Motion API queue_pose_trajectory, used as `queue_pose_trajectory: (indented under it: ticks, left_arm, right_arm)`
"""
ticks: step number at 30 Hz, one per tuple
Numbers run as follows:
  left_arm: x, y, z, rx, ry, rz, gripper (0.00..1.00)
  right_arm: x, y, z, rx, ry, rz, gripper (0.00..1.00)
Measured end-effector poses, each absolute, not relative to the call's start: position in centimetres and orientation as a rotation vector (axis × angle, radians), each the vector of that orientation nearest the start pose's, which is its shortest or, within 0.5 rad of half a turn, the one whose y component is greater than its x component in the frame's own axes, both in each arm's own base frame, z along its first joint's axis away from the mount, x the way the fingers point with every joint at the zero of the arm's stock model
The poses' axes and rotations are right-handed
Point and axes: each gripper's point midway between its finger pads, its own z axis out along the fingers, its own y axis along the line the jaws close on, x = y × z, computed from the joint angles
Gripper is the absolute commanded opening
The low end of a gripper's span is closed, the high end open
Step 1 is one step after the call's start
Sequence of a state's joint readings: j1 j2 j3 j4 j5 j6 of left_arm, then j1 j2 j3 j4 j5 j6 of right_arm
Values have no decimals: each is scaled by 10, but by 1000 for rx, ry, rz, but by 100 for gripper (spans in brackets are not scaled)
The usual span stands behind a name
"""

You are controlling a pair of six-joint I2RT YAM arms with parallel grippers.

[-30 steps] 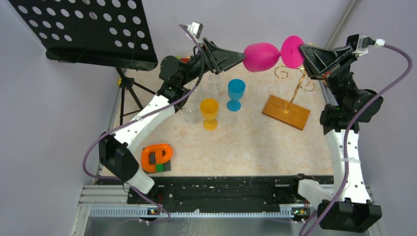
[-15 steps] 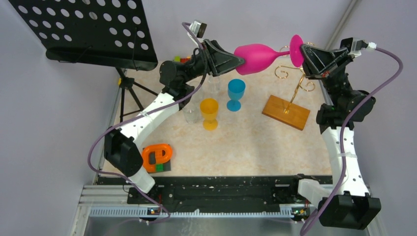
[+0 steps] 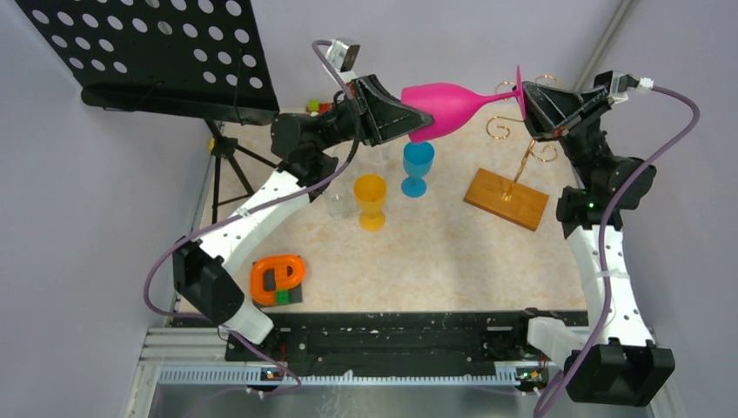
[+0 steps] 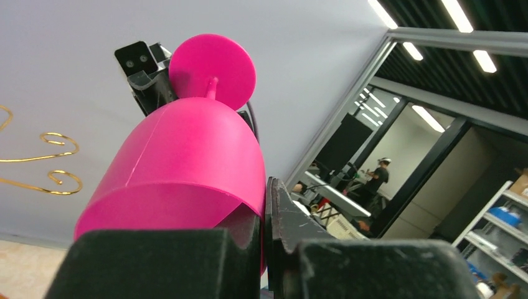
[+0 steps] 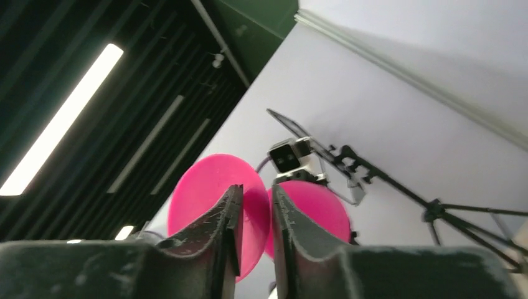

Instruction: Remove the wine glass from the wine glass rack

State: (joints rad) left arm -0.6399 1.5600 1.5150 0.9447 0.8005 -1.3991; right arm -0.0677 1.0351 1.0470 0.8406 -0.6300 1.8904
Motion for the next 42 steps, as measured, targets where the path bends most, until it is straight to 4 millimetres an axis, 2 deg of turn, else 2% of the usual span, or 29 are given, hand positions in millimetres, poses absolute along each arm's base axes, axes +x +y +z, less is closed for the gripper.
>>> queue_pose_trajectory:
  ticks: [2, 4, 9, 12, 16, 22, 25, 28, 31, 38, 42]
  left_arm:
    - [207, -347, 551, 607, 1087, -2064, 0]
    - [205, -345, 551, 616, 1085, -2019, 0]
    - [214, -342, 549, 571, 1144, -1824, 0]
    - [231, -346, 543, 502, 1245, -1629, 0]
    - [249, -353, 524, 483, 1373, -1401, 0]
    - [270, -358, 451, 535, 1650, -1112, 0]
    - [271, -360, 414, 603, 1784, -994, 0]
    - [268, -363, 376, 696, 1923, -868, 0]
    - [269, -365, 346, 750, 2025, -777, 0]
    - [286, -370, 258, 878, 2275, -547, 0]
    - [295, -371, 217, 922, 2380, -438, 0]
  right_arm:
    - [258, 119, 552, 282, 1072, 1847, 43]
    - [267, 119, 544, 307, 1106, 1796, 48]
    - [302, 111, 519, 423, 1272, 1539, 48]
    - [309, 98, 527, 433, 1328, 1310, 48]
    - [298, 76, 535, 412, 1332, 1032, 48]
    - [285, 54, 516, 420, 1375, 801, 48]
    - [284, 48, 509, 427, 1392, 743, 48]
    - [284, 44, 504, 434, 1406, 712, 47]
    - [282, 43, 501, 437, 1415, 697, 47]
    - [278, 40, 498, 439, 1422, 668, 47]
    - [276, 38, 497, 442, 1423, 654, 47]
